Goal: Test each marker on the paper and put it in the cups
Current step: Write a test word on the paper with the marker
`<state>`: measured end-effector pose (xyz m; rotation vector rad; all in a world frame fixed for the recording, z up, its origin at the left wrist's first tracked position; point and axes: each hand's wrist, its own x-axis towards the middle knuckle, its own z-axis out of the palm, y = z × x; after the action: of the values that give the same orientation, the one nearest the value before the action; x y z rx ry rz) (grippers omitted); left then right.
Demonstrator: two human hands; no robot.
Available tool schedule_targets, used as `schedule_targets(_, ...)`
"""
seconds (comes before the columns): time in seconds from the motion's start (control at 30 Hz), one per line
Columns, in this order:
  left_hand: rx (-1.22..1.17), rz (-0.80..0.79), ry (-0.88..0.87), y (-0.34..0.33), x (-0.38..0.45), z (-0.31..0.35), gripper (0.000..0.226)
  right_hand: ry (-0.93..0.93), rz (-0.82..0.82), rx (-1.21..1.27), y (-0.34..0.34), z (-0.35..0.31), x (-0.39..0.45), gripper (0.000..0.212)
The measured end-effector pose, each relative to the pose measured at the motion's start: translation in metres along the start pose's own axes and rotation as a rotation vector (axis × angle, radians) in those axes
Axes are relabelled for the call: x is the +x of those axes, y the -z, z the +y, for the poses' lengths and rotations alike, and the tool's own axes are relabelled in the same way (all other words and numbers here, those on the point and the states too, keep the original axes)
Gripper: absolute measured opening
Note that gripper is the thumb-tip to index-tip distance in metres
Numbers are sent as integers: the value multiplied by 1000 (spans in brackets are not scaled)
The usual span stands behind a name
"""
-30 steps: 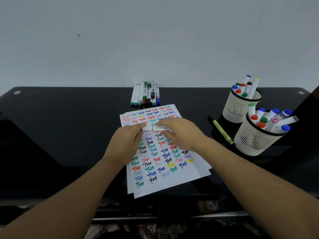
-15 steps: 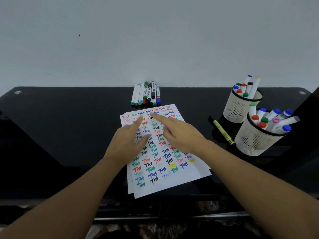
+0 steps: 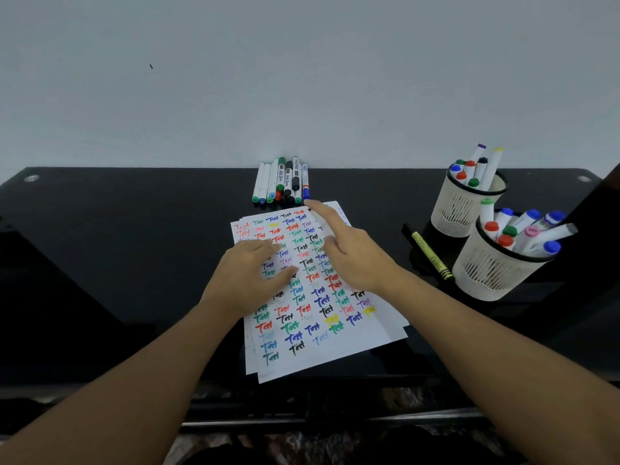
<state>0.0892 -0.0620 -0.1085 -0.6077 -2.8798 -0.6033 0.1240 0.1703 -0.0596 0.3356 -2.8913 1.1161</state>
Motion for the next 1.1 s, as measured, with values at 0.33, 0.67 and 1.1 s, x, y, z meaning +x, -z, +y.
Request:
schedule_targets(0.33,52,-70,25,-3,3,-3,83,-179,117,310,24,3,5,35)
schedule_targets(0.67,25,-58,24,0,2,-2,81,-168,337,23,46,5,-8,30)
schedule_targets(1.1,1,-61,37,2,1,2,80,-252,695,-192,180,15,-9,30)
